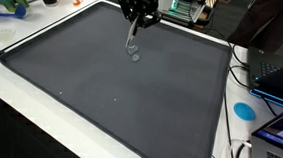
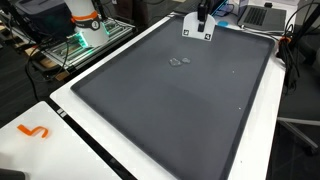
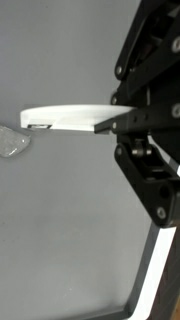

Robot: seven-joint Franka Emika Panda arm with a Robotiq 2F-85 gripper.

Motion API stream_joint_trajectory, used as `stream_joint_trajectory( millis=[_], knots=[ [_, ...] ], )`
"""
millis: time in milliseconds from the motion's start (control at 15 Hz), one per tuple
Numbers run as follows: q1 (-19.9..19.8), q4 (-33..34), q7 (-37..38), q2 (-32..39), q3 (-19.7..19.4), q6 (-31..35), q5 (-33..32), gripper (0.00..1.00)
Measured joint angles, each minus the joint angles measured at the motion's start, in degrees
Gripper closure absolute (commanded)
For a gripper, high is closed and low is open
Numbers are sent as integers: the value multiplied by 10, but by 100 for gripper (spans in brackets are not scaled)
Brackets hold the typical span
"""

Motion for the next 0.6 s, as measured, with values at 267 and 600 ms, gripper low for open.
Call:
stream_joint_trajectory(
  millis=[267,600],
  knots=[
    [-10,-2,-81,4,0,-8,2,99],
    [-42,-28,-195,5,0,-7,28,99]
  ],
)
